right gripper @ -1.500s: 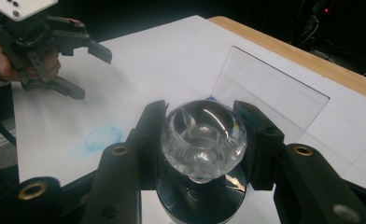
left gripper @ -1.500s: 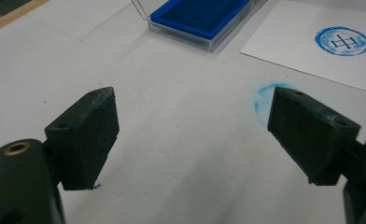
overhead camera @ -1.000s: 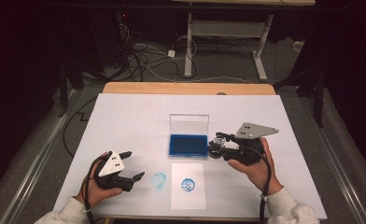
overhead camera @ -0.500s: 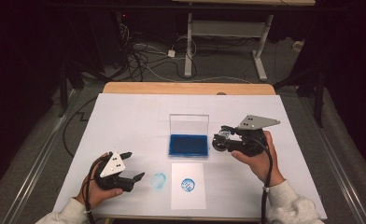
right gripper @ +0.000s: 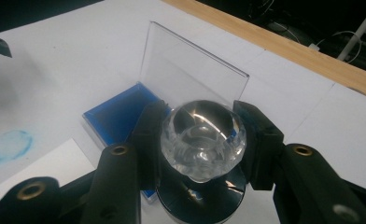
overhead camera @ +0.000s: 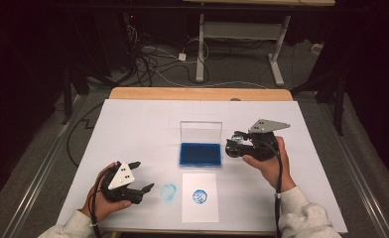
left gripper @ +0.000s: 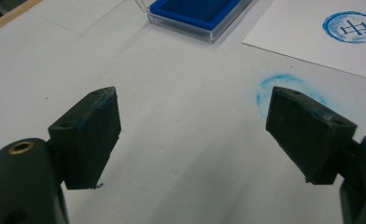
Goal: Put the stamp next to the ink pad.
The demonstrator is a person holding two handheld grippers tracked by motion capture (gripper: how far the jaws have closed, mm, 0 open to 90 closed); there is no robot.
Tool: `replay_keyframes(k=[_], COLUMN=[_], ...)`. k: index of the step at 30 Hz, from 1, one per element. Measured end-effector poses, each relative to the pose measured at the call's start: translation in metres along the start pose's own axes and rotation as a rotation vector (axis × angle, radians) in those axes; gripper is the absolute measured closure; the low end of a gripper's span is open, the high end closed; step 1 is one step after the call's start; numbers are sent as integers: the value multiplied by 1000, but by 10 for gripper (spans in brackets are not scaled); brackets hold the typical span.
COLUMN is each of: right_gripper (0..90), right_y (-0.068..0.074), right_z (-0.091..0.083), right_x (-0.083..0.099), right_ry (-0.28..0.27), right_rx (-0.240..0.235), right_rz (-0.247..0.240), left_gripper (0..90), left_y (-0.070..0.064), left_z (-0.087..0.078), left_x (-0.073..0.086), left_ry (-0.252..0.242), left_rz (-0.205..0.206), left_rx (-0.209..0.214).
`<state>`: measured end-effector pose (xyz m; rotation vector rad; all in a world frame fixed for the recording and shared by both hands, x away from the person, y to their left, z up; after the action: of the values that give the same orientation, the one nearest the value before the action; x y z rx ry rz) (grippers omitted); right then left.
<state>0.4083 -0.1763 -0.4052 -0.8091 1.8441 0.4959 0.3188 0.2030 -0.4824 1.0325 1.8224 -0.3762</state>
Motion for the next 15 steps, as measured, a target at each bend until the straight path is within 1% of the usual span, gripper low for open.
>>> replay_keyframes(k=[8, 15], right_gripper=[566, 566], right_y=[-7, -9], right_z=[13, 26], right_x=[7, 21], right_ry=[29, 77], right_rx=[36, 42], right_rz=[-3, 2], left_gripper=[174, 174], left_y=[0, 0], left_z=[0, 1], left_x=[0, 1], left_ry=[2, 5], left_rz=[0, 1], left_rx=[-1, 0])
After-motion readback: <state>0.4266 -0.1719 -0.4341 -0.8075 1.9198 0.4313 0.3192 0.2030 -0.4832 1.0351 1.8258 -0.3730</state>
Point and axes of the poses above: each handheld gripper's, and its own axes: z roughly forward along the jaws, x roughly out of its underside, y roughly to its left, the point moved 3 cm from there along z, roughly forward along the jaws, and after that the axes turned 9 degrees about -y, right-handed, at the moved point
